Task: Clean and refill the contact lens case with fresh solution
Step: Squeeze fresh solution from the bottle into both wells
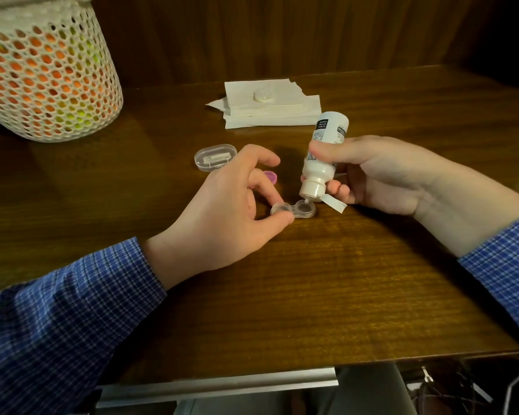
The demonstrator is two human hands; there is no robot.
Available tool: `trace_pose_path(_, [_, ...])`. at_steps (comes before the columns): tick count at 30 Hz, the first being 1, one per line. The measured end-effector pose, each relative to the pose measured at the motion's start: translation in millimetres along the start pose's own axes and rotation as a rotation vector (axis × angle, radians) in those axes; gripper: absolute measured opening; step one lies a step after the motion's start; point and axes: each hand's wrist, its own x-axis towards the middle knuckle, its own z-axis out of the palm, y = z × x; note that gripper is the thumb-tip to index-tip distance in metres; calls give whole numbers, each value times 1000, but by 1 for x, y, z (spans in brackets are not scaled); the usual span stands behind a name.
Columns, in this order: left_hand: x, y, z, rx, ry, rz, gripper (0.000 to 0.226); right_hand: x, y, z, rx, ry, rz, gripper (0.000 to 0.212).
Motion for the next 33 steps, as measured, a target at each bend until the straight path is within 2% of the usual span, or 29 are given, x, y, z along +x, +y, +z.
trace_pose_path(33, [-1,-1,0,14,-12,18,63,0,0,2,-25,-4,-19,43])
